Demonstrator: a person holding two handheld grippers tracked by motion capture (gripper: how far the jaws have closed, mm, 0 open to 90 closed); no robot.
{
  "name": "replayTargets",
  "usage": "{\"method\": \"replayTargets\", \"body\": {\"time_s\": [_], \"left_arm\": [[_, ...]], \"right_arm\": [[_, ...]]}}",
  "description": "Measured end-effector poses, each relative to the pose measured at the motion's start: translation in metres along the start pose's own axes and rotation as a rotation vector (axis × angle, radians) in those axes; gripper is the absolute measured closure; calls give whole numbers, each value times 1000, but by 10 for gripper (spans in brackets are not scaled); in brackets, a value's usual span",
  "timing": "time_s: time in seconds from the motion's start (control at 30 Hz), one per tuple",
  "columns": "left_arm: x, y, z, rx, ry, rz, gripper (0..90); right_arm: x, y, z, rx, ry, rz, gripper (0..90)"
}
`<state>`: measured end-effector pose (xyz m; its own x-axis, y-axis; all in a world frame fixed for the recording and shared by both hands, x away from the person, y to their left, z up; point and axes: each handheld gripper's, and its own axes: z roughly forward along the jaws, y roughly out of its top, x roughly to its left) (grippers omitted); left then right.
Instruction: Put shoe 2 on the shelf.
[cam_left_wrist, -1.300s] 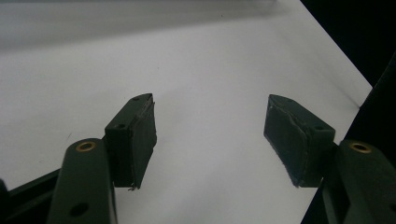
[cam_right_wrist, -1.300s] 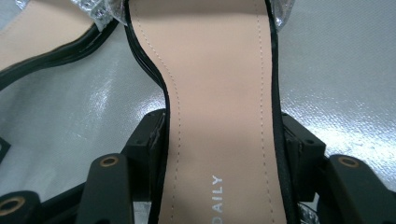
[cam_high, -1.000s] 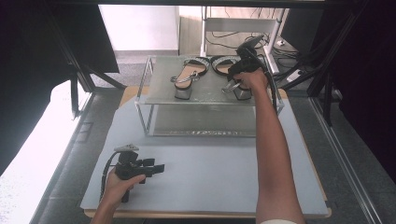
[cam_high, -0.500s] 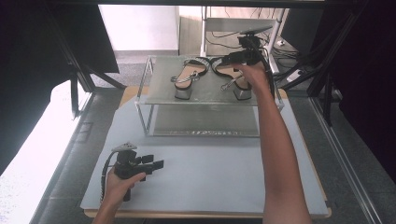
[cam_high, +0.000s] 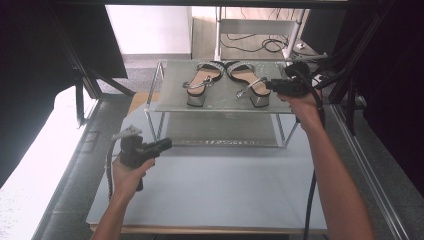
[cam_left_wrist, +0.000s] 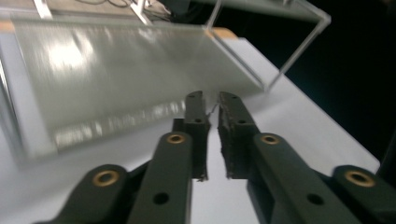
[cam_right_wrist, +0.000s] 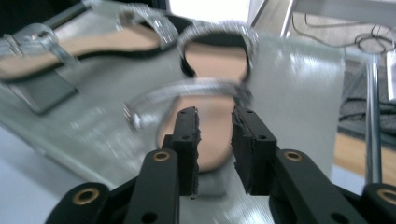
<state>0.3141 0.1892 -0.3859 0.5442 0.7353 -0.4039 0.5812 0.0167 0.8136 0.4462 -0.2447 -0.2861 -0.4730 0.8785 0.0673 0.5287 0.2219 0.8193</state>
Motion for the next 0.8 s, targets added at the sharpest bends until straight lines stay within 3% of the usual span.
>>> {"method": "replayTargets", "body": {"time_s": [0.2,0.37,0.57,0.63,0.7,0.77,0.8], "left_arm": [[2,58,26,20,59,15,900],[13,85,52,23,140,-9,900],[19,107,87,53,204,-27,900],[22,110,97,71,216,-37,900],[22,110,105,91,213,-40,900],[22,110,112,100,236,-35,900],[23,110,113,97,228,-52,900]], "right_arm": [[-20,-26,4,20,-25,19,839],[-25,-39,17,34,-42,53,879],[-19,-41,30,18,-68,74,890],[-13,-39,35,17,-61,63,894],[-9,-38,37,22,-93,37,893],[-8,-38,37,24,-97,41,894],[-7,-38,36,25,-95,37,895]]}}
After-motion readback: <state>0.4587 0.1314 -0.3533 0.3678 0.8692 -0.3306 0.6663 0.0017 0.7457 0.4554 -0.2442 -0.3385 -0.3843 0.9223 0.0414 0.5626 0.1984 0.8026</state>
